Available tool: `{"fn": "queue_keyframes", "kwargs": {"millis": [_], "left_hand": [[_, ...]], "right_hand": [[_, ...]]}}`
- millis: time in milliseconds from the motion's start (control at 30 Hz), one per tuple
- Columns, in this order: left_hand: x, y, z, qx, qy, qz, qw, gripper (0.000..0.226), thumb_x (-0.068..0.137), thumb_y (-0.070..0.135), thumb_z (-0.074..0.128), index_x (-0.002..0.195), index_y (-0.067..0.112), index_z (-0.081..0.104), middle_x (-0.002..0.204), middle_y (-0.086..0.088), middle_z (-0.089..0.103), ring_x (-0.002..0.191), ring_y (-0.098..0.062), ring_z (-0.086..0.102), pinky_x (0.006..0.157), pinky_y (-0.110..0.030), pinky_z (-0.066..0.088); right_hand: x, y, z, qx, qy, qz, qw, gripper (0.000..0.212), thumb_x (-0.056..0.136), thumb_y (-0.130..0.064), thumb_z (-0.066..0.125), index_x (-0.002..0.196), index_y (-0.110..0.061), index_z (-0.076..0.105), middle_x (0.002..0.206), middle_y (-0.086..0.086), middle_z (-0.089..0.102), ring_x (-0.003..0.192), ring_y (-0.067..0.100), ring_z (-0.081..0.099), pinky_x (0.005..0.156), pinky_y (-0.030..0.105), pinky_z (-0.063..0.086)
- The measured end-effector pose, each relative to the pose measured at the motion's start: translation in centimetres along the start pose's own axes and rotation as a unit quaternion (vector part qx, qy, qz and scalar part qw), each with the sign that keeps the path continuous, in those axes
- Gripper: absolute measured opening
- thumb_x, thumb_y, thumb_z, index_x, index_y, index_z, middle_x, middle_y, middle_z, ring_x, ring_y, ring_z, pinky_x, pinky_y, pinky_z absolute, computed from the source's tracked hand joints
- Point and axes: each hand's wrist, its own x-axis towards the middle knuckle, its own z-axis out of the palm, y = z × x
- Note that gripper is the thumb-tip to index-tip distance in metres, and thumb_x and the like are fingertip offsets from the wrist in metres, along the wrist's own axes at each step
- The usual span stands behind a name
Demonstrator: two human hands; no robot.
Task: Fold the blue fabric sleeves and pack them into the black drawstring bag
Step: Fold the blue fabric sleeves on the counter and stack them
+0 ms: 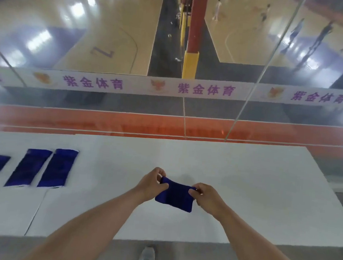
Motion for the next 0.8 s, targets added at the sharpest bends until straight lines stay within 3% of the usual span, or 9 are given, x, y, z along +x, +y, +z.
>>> {"fn": "queue_keyframes", "kwargs": {"millis": [133, 200, 267, 400, 500, 600, 667, 800], "left_hand": [[-5.9, -5.5, -6.7, -0.033, 0.074, -0.033, 0.996, 0.021, 0.091, 0.025, 0.063, 0.110, 0.027, 0.056, 0.103, 0.008, 0.063, 0.093, -0.012, 0.063, 0.067, -0.021, 0.049], [-7.8, -8.1, -9.4, -0.045, 0.087, -0.045, 0.994, 0.010, 0.091, 0.026, 0.063, 0.101, 0.024, 0.062, 0.098, 0.006, 0.068, 0.090, -0.012, 0.065, 0.069, -0.022, 0.051], [-10.4, -12.2, -13.2, -0.079, 0.099, -0.063, 0.990, 0.014, 0.090, 0.028, 0.064, 0.094, 0.015, 0.068, 0.094, -0.003, 0.073, 0.083, -0.015, 0.068, 0.071, -0.030, 0.056], [-15.3, -20.9, -21.1, -0.180, 0.103, -0.072, 0.976, 0.015, 0.091, 0.018, 0.063, 0.099, 0.010, 0.073, 0.095, -0.006, 0.077, 0.090, -0.018, 0.074, 0.084, -0.034, 0.061], [-19.0, -26.4, -27.3, -0.221, 0.120, -0.074, 0.965, 0.016, 0.093, 0.014, 0.063, 0.097, 0.005, 0.075, 0.095, -0.010, 0.078, 0.089, -0.021, 0.075, 0.076, -0.028, 0.060], [-22.0, -31.3, -32.7, -0.130, 0.150, -0.076, 0.977, 0.024, 0.093, 0.025, 0.062, 0.087, 0.005, 0.074, 0.077, 0.000, 0.073, 0.069, -0.011, 0.068, 0.066, -0.025, 0.055], [-23.1, -33.6, -35.8, -0.057, 0.155, -0.079, 0.983, 0.031, 0.092, 0.031, 0.061, 0.079, 0.003, 0.068, 0.062, 0.004, 0.061, 0.056, -0.007, 0.053, 0.058, -0.023, 0.042], [-22.9, -35.6, -40.4, 0.014, 0.130, -0.055, 0.990, 0.041, 0.091, 0.029, 0.060, 0.055, 0.013, 0.048, 0.048, 0.010, 0.044, 0.047, -0.005, 0.038, 0.049, -0.020, 0.030]], "right_hand": [[-0.5, -6.6, 6.9, -0.047, -0.050, -0.025, 0.997, 0.019, 0.093, -0.033, 0.057, 0.093, -0.016, 0.067, 0.085, -0.003, 0.071, 0.068, 0.010, 0.062, 0.067, 0.024, 0.048], [-0.6, -9.2, 9.9, -0.062, -0.062, -0.033, 0.996, 0.018, 0.092, -0.033, 0.058, 0.092, -0.018, 0.068, 0.084, -0.003, 0.071, 0.069, 0.010, 0.064, 0.066, 0.022, 0.047], [-0.6, -12.8, 14.4, -0.086, -0.079, -0.047, 0.992, 0.017, 0.091, -0.032, 0.058, 0.091, -0.019, 0.068, 0.085, -0.002, 0.073, 0.070, 0.009, 0.066, 0.067, 0.024, 0.049], [-0.6, -20.0, 24.1, -0.114, -0.111, -0.072, 0.985, 0.015, 0.089, -0.026, 0.057, 0.092, -0.016, 0.069, 0.078, 0.001, 0.073, 0.066, 0.011, 0.064, 0.067, 0.026, 0.051], [-1.1, -24.8, 31.6, -0.102, -0.131, -0.063, 0.984, 0.016, 0.088, -0.020, 0.058, 0.094, -0.009, 0.068, 0.075, 0.005, 0.069, 0.063, 0.013, 0.060, 0.064, 0.026, 0.049], [-1.4, -29.0, 38.5, -0.126, -0.164, -0.050, 0.977, 0.018, 0.086, -0.022, 0.062, 0.098, -0.010, 0.069, 0.082, 0.005, 0.069, 0.068, 0.013, 0.060, 0.067, 0.027, 0.047], [-1.7, -31.6, 42.4, -0.170, -0.203, -0.063, 0.962, 0.023, 0.086, -0.030, 0.065, 0.100, -0.013, 0.069, 0.089, 0.001, 0.068, 0.073, 0.011, 0.060, 0.069, 0.025, 0.046], [-0.9, -36.6, 48.7, -0.237, -0.230, -0.132, 0.935, 0.034, 0.089, -0.051, 0.062, 0.101, -0.020, 0.069, 0.092, -0.003, 0.066, 0.078, 0.012, 0.059, 0.071, 0.028, 0.045]]}}
